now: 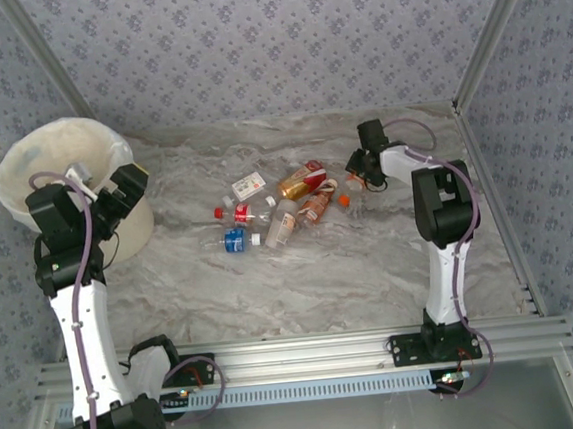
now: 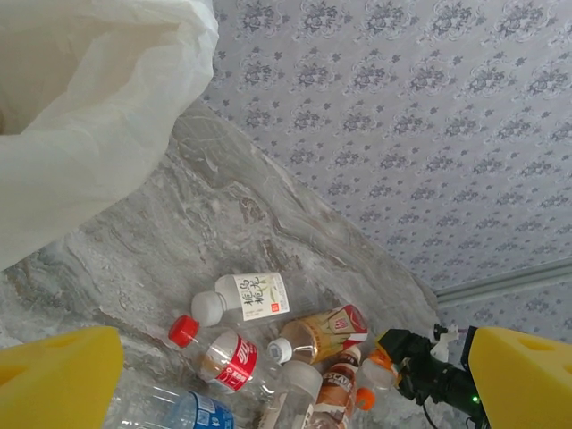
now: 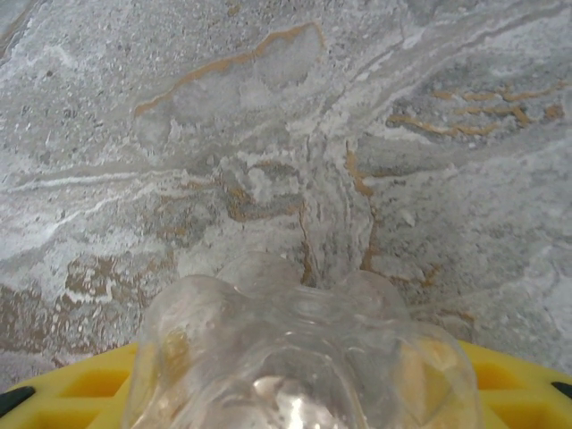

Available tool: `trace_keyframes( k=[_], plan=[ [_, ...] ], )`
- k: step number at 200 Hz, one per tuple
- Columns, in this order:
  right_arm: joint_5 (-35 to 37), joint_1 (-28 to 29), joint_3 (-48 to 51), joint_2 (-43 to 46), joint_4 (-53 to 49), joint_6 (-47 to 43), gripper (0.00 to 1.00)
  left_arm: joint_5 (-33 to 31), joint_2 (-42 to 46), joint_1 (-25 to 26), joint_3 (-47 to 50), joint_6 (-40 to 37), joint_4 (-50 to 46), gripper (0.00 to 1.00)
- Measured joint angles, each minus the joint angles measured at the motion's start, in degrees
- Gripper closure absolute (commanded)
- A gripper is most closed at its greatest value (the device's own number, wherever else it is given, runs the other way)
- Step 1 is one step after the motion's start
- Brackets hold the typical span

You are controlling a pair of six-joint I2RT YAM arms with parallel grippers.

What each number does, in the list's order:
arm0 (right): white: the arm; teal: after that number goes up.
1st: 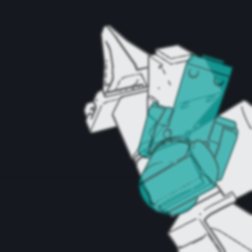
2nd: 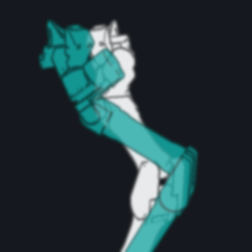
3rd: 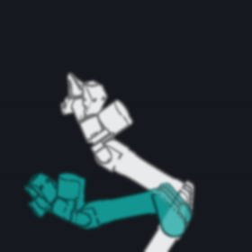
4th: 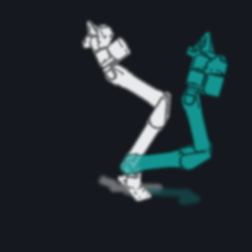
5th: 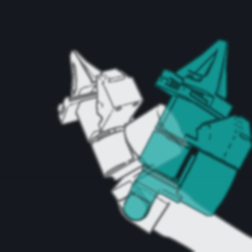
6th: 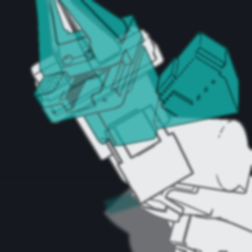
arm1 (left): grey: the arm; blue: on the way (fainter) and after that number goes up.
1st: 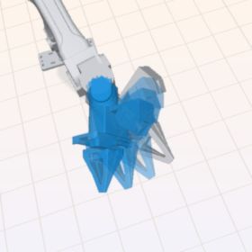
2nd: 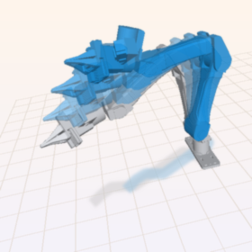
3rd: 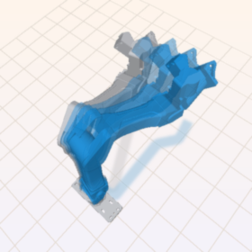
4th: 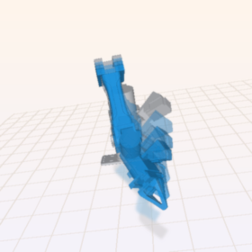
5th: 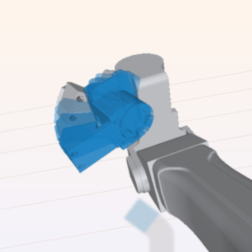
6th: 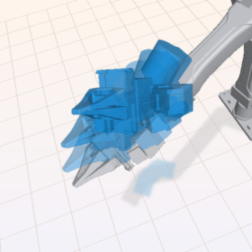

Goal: Put the plastic bottles in the bin

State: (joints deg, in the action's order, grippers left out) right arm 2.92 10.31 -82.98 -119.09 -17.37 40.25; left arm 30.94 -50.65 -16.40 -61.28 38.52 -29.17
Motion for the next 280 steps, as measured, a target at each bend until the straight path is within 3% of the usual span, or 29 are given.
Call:
trace_keyframes(
  k=[31,95,135,187,280],
  plan=[
    [-0.17,0.13,3.48,4.44,0.87,-2.25,0.54,1.99,0.37,0.0,2.21,1.79,2.47,0.0],
    [-2.01,1.05,11.5,19.34,3.85,-8.37,0.55,6.51,0.52,1.97,7.3,5.22,9.75,0.01],
    [-7.17,3.76,18.99,30.14,9.88,-10.1,0.55,7.04,0.52,11.3,8.87,5.64,15.5,0.01],
    [-13.38,12.87,19.56,36.09,14.56,-10.29,0.54,4.94,-1.31,24.65,11.93,4.11,24.57,0.0],
    [-14.67,24.46,3.41,35.15,11.26,-8.68,0.53,1.64,-9.81,41.09,8.96,-6.95,29.27,0.0]
  ],
)
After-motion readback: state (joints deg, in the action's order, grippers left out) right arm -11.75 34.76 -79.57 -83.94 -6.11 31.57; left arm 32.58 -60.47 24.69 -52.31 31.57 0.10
